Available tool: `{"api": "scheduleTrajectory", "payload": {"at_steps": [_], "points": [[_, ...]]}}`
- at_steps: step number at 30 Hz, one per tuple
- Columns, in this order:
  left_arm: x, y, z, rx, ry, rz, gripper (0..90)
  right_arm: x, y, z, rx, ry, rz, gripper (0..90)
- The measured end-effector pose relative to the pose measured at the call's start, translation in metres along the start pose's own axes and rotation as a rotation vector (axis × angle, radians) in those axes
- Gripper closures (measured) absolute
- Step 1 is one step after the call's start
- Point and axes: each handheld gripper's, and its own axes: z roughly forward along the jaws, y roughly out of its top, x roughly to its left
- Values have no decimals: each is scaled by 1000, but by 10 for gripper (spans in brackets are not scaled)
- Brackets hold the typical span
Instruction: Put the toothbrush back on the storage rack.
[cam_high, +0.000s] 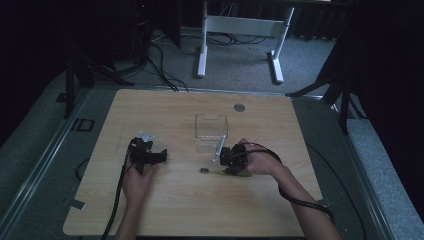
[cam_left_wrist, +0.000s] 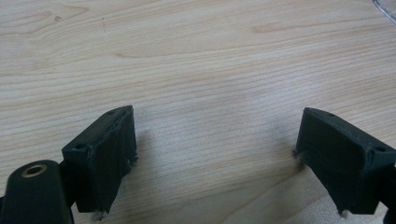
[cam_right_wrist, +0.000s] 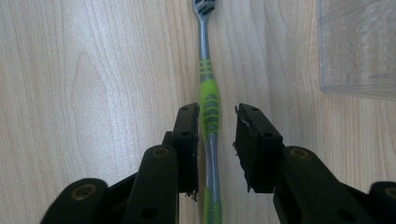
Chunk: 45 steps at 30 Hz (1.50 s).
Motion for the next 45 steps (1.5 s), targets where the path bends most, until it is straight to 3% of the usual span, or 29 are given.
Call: {"api": "scheduleTrajectory", "payload": {"at_steps": [45], "points": [[0,0,0,0,0,0,127,-2,1,23,61,31,0,738]]}}
